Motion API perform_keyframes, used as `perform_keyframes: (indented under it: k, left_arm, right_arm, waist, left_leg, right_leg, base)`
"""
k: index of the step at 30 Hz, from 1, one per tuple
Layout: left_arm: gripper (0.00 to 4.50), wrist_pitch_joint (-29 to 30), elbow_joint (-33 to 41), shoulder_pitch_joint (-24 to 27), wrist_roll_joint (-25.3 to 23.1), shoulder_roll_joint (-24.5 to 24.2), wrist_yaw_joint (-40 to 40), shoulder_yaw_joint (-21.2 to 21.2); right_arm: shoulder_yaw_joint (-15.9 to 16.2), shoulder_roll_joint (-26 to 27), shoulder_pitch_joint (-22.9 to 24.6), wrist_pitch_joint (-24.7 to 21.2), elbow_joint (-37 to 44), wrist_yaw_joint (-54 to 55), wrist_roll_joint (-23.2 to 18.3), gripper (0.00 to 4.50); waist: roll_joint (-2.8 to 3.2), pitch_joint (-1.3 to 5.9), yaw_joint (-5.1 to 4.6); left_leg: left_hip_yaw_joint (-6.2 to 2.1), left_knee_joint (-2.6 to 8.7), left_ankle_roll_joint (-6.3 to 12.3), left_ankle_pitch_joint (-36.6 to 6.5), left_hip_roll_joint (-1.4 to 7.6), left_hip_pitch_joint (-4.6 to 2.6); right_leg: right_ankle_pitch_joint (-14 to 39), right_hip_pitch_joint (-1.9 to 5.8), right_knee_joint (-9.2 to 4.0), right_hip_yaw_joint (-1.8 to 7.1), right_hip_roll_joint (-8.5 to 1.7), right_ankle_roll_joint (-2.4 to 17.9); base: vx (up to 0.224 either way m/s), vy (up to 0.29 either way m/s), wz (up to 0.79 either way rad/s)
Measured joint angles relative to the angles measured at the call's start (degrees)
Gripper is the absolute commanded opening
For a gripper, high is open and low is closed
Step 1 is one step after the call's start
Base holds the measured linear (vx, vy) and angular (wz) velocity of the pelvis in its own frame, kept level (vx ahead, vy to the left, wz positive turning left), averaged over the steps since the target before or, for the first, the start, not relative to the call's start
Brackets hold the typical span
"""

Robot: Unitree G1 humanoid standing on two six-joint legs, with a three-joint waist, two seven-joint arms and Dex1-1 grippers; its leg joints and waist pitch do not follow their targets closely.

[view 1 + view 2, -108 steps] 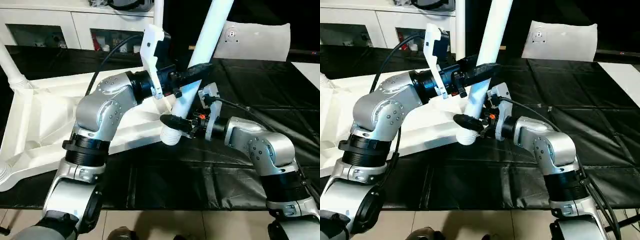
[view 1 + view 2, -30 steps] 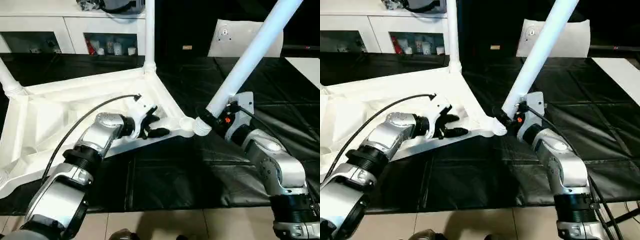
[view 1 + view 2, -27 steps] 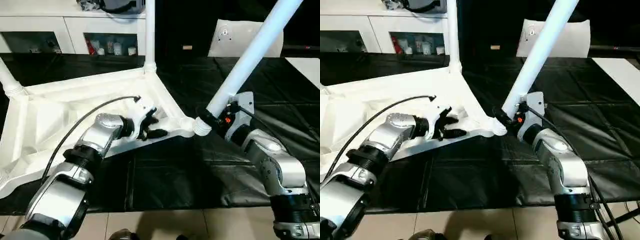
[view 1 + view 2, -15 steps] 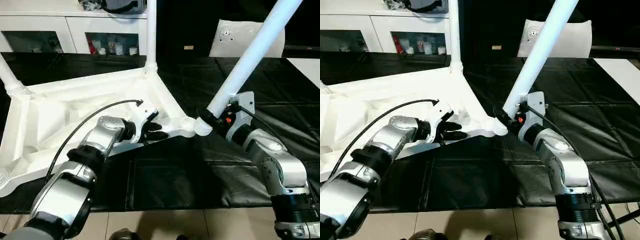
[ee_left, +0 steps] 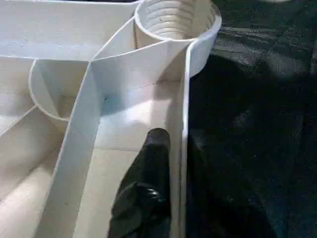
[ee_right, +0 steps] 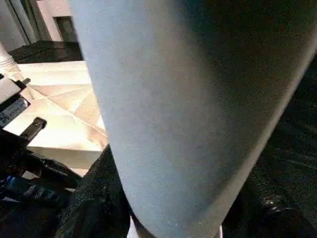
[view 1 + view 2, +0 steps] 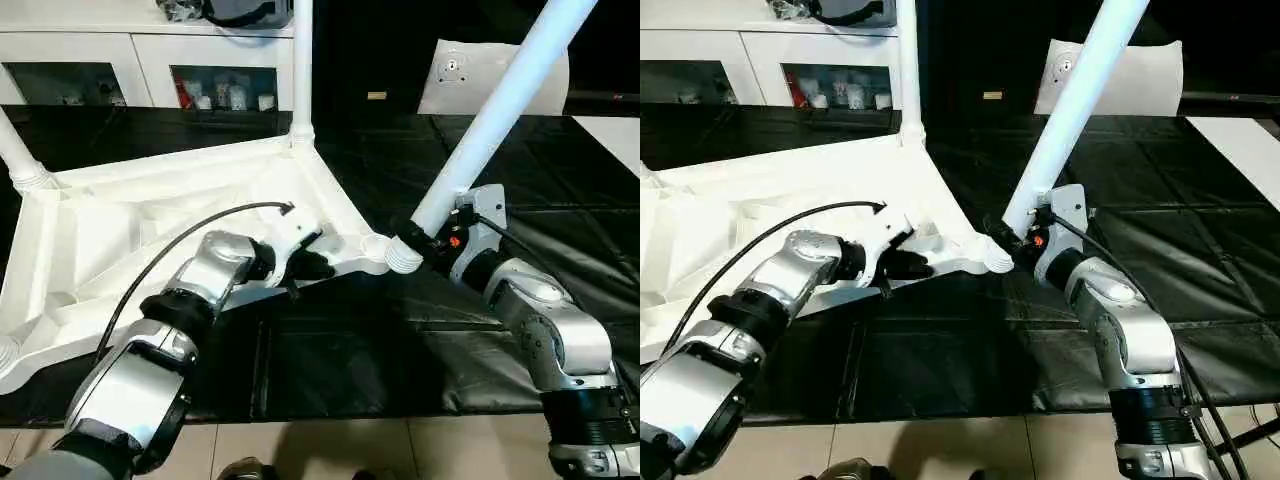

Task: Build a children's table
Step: Insert table leg to table base

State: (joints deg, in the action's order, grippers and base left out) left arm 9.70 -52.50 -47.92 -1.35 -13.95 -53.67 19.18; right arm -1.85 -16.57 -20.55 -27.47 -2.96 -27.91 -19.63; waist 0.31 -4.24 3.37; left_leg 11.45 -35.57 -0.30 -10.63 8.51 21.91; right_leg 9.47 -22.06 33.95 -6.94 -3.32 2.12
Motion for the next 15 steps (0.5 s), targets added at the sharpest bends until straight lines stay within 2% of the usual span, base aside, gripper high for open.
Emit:
perform_keyframes:
  k: [2,4,8,15]
  left_arm:
    - [0.37,-0.01,0.01,-0.11,-0.41,-0.10,-0.37,0.34]
    - [0.07,-0.31,0.06,-0.12,-0.82,-0.33,-0.88,0.64]
    - [0.01,-2.00,0.50,0.24,-1.03,-1.47,-3.36,0.86]
    - [0.00,-10.13,6.56,5.84,-0.47,-6.63,-14.16,1.39]
  right_arm:
    - [0.02,0.00,0.00,-0.03,0.00,-0.05,0.00,1.92]
    - [0.06,0.00,0.00,-0.04,0.00,-0.13,0.01,1.92]
    - [0.82,-0.43,-0.01,-0.08,-0.18,-1.47,0.04,1.92]
    - [4.22,-1.39,-1.06,0.17,-2.06,-6.19,0.72,1.92]
  waist:
    - [0.00,0.00,0.01]
    - [0.00,0.00,0.00]
    - [0.00,0.00,-0.30]
    - [0.17,0.09,0.11]
  left_leg:
    - [0.00,0.00,0.00,0.00,0.00,0.00]
    - [0.00,0.00,0.00,0.00,0.00,0.00]
    - [0.00,0.01,0.01,-0.01,0.00,0.01]
    - [0.01,0.12,0.00,-0.01,0.00,-0.02]
  right_leg:
    - [0.00,0.00,0.00,0.00,0.00,0.00]
    - [0.00,0.00,0.00,0.00,0.00,0.00]
    - [0.00,0.00,-0.02,0.00,0.00,-0.01]
    - [0.03,-0.04,0.02,-0.01,0.00,-0.02]
  base:
    - [0.000,0.000,0.00]
    - [0.000,0.000,0.00]
    - [0.000,0.000,0.00]
    - [0.000,0.000,0.00]
